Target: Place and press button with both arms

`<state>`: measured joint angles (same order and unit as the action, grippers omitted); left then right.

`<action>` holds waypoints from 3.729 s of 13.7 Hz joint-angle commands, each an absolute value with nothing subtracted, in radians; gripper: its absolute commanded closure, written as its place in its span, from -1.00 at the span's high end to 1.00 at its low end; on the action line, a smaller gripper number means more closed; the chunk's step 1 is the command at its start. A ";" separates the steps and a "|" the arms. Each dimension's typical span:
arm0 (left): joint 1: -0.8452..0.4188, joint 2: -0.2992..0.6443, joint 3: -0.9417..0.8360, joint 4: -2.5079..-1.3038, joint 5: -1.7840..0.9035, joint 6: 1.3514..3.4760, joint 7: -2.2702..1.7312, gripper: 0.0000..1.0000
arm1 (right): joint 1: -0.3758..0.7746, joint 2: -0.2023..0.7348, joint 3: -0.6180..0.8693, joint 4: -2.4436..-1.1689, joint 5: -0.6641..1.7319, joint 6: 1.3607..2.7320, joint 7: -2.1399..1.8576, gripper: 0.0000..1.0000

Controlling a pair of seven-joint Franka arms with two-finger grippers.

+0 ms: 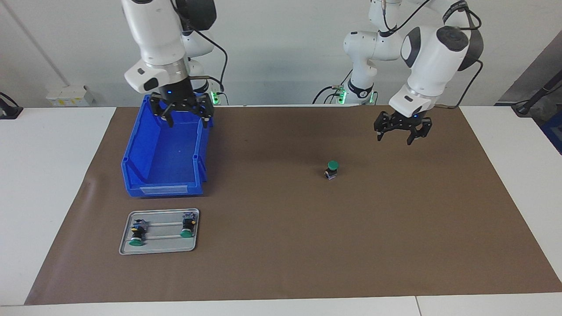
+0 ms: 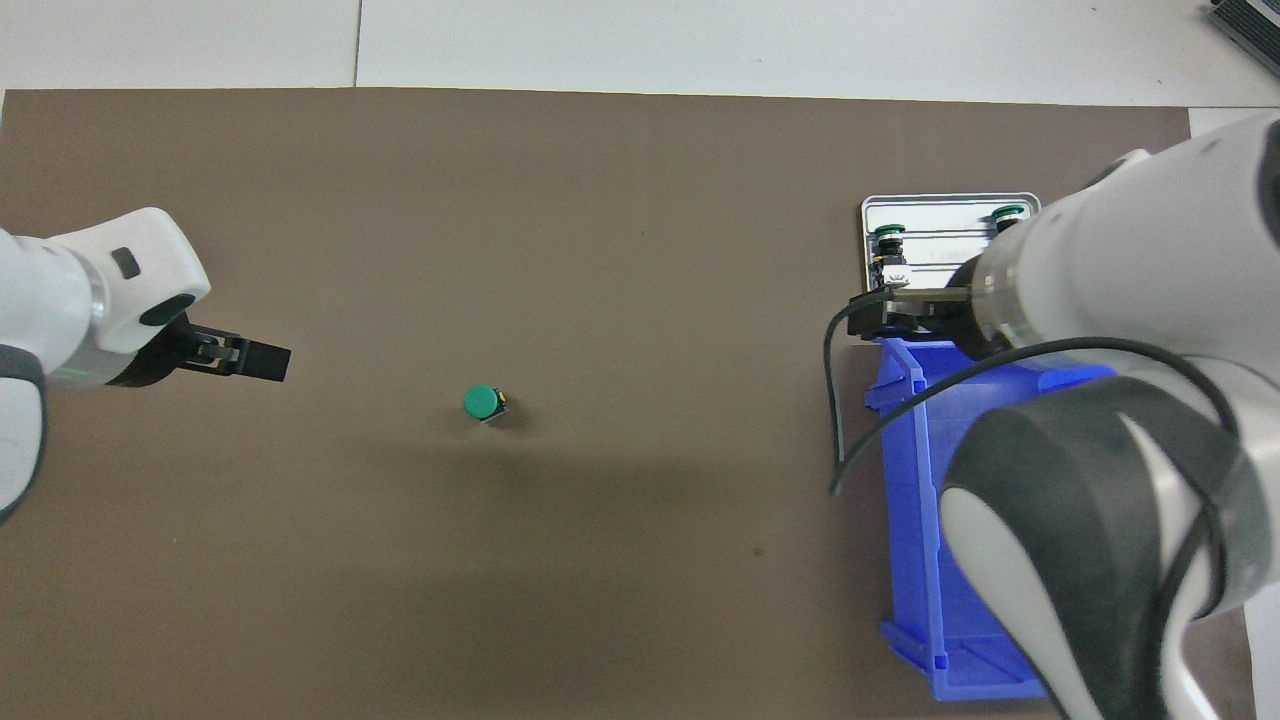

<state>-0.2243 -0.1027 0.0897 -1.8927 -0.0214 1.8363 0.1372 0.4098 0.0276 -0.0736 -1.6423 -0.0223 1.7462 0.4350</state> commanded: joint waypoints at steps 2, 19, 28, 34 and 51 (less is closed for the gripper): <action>-0.149 -0.029 0.074 -1.647 -0.005 1.648 0.212 1.00 | 0.558 0.185 -0.078 -1.531 -0.012 1.839 0.651 1.00; -0.043 -0.041 -0.051 -1.600 0.000 1.489 0.163 1.00 | 0.900 0.595 -0.077 -1.454 -0.147 2.322 0.992 1.00; -0.034 -0.029 -0.038 -1.577 -0.002 1.502 0.144 1.00 | 0.902 0.623 -0.078 -1.495 -0.215 2.444 0.908 1.00; -0.040 -0.038 -0.012 -1.586 -0.014 1.503 0.144 1.00 | 0.903 0.627 -0.077 -1.500 -0.215 2.444 0.894 0.77; -0.045 -0.037 0.008 -1.591 -0.009 1.551 0.092 1.00 | 0.899 0.600 -0.083 -1.468 -0.213 2.330 0.896 -1.00</action>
